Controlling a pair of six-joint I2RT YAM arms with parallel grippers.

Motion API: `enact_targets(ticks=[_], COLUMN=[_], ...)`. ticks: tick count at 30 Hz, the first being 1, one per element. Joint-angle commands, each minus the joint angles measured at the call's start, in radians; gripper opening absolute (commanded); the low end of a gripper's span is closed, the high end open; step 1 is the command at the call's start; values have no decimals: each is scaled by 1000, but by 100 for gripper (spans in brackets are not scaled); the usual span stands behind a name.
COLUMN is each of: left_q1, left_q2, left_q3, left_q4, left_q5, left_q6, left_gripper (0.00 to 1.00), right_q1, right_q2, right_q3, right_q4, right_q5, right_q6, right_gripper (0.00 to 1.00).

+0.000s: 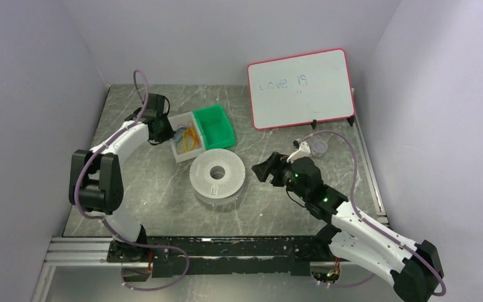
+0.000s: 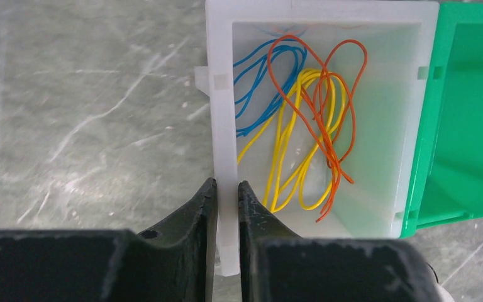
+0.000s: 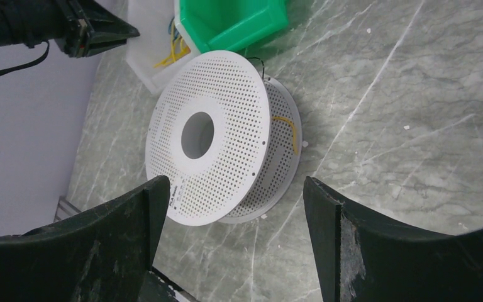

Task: Wrap the cables

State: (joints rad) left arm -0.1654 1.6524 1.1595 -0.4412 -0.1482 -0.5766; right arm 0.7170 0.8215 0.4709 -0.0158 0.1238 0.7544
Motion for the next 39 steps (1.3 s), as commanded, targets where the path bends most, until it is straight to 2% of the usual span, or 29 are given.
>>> enact_targets(ticks=[1, 8, 12, 21, 27, 39], left_q1=[4, -4, -42, -167, -254, -410], left_q2=[50, 99, 134, 224, 261, 349], left_q3=[92, 117, 162, 294, 385, 469], left_q4=[81, 151, 155, 119, 91, 90], left_q5=[179, 344, 399, 353, 335, 290], left_q6=[123, 198, 289, 375, 365, 341], left_gripper=[7, 7, 7, 7, 7, 7], right_q1=[-6, -5, -5, -6, -6, -6], right_q2=[-52, -104, -115, -137, -163, -216], right_q3=[20, 17, 14, 25, 37, 32], right_q4=[-78, -118, -119, -155, -202, -258], right_q5=[42, 59, 56, 62, 91, 126], right_q6=[-24, -28, -30, -36, -32, -7], right_gripper=[81, 81, 81, 80, 80, 80])
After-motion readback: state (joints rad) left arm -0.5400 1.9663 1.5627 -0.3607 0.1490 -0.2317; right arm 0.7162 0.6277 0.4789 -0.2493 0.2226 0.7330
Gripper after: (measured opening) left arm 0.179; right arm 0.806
